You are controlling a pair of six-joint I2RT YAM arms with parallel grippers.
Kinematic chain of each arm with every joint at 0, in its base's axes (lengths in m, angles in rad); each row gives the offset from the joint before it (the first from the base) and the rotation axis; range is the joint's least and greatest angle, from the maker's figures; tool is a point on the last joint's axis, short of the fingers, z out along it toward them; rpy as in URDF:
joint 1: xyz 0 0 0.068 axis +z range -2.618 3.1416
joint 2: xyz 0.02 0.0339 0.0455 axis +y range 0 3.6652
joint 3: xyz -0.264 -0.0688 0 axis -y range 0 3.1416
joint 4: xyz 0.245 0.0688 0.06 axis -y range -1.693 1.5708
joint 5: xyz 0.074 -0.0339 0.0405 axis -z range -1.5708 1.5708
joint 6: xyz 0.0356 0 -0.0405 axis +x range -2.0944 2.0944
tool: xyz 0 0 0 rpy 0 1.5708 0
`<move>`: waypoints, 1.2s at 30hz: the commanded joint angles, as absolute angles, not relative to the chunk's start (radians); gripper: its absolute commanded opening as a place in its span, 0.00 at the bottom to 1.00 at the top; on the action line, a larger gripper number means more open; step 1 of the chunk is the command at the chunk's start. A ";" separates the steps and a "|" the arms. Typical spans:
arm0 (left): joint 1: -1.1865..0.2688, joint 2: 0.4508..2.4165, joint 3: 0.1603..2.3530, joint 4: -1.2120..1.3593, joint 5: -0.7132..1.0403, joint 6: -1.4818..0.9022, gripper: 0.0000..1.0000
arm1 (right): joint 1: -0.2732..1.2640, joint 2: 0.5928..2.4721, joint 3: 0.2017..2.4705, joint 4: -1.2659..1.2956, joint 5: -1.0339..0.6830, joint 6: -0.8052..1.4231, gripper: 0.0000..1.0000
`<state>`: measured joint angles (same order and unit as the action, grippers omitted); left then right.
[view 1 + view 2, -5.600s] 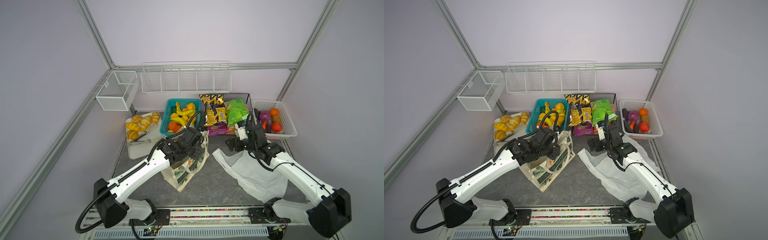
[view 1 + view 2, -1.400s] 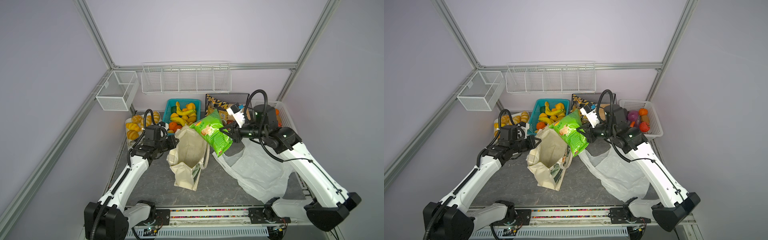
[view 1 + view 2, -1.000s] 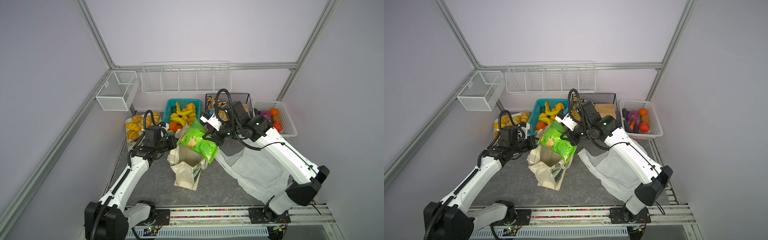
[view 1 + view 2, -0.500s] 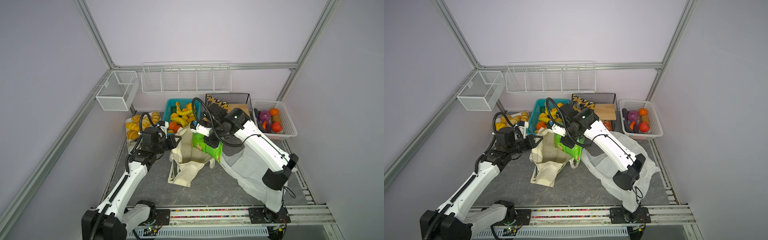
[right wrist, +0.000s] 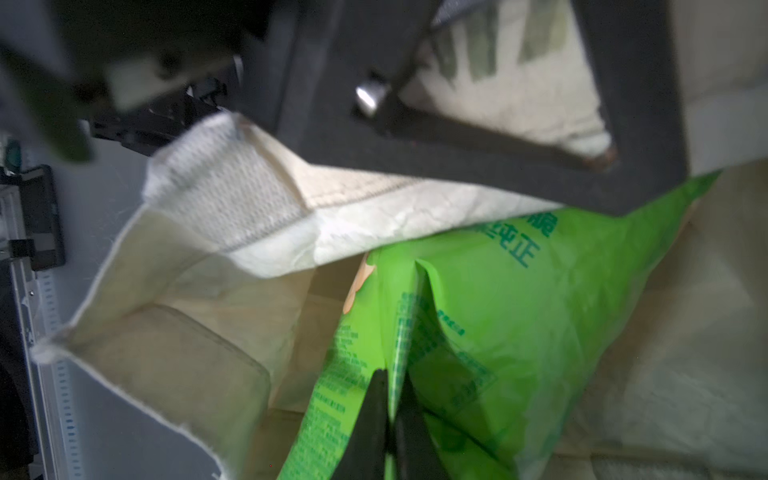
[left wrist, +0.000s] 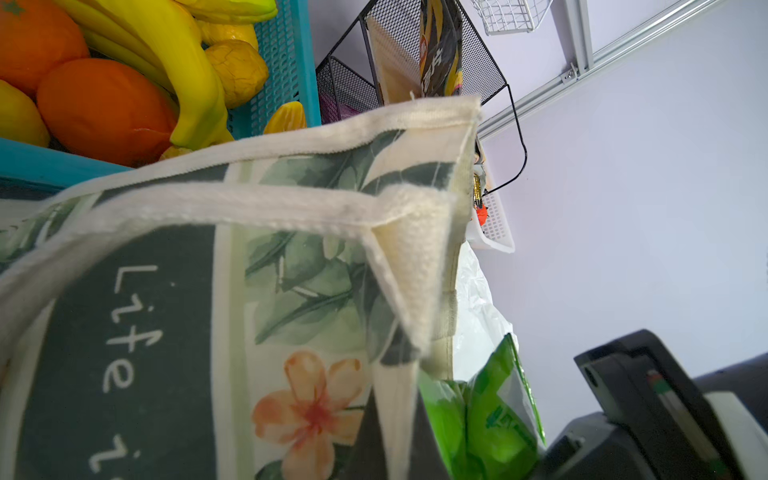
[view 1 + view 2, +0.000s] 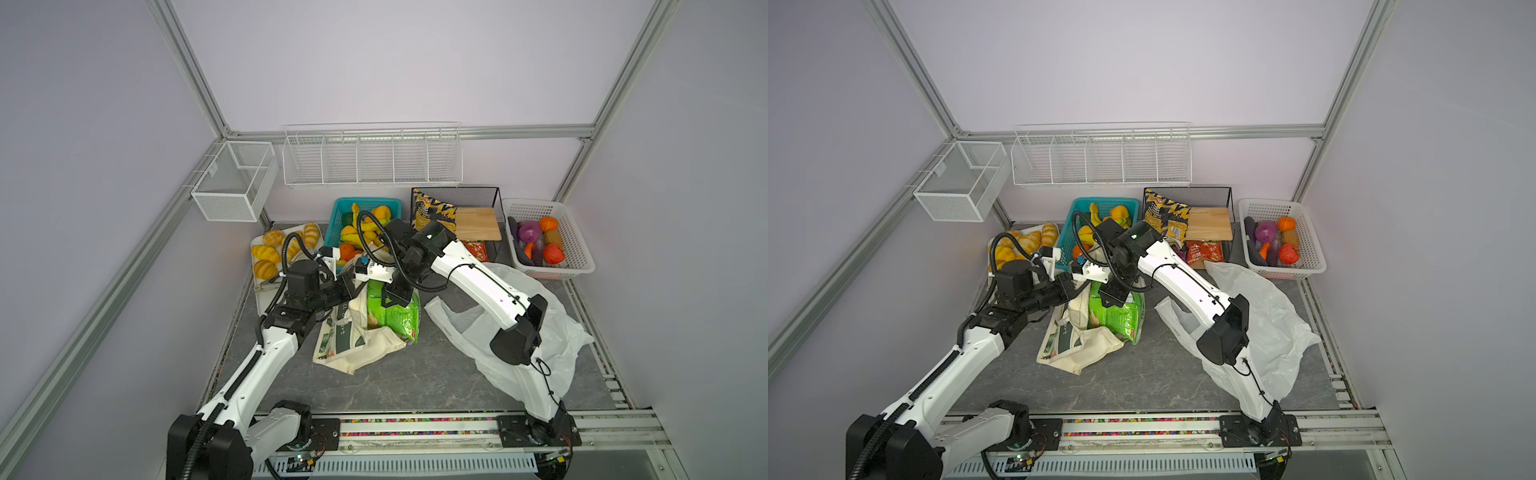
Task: Place the mixed food into the grocery bags and tie them
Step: 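Lower the green snack bag into the tote and open the right gripper, then withdraw the right gripper from the tote toward the snack rack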
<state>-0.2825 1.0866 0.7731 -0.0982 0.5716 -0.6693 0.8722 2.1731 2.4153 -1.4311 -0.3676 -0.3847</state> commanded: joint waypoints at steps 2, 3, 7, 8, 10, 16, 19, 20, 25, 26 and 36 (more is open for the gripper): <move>-0.283 1.070 0.748 0.043 0.626 -0.734 0.00 | 0.829 2.118 2.383 -1.267 -0.473 -0.252 0.19; -0.283 1.063 0.740 0.054 0.628 -0.747 0.00 | 0.812 2.112 2.375 -1.247 -0.470 -0.217 0.25; -0.259 1.052 0.707 0.095 0.643 -0.799 0.00 | 0.770 2.021 2.260 -1.175 -0.469 -0.163 0.52; -0.251 1.053 0.697 0.112 0.653 -0.811 0.00 | 0.766 1.970 2.193 -1.137 -0.470 -0.158 0.57; -0.240 1.052 0.687 0.127 0.665 -0.825 0.00 | 0.758 1.866 2.063 -1.050 -0.460 -0.134 0.61; -0.221 1.053 0.676 0.130 0.675 -0.837 0.00 | 0.639 1.519 1.547 -0.714 -0.300 0.095 0.66; -0.218 1.054 0.678 0.126 0.675 -0.833 0.00 | 0.636 1.467 1.387 -0.609 -0.197 0.198 0.67; -0.218 1.055 0.680 0.127 0.675 -0.833 0.00 | 0.637 1.471 1.354 -0.579 -0.186 0.231 0.67; -0.218 1.055 0.681 0.128 0.673 -0.830 0.00 | 0.662 1.548 1.283 -0.411 -0.220 0.332 0.71; -0.218 1.054 0.681 0.124 0.673 -0.828 0.00 | 0.674 1.575 1.292 -0.398 -0.222 0.338 0.73; -0.218 1.023 0.716 0.028 0.653 -0.776 0.00 | 0.711 1.575 1.331 -0.457 -0.194 0.255 0.08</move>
<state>-0.2226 1.0626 0.6807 0.0490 0.6544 -0.8135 0.7136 1.6741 1.3045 -0.4313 -0.2100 0.2977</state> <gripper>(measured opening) 0.047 0.106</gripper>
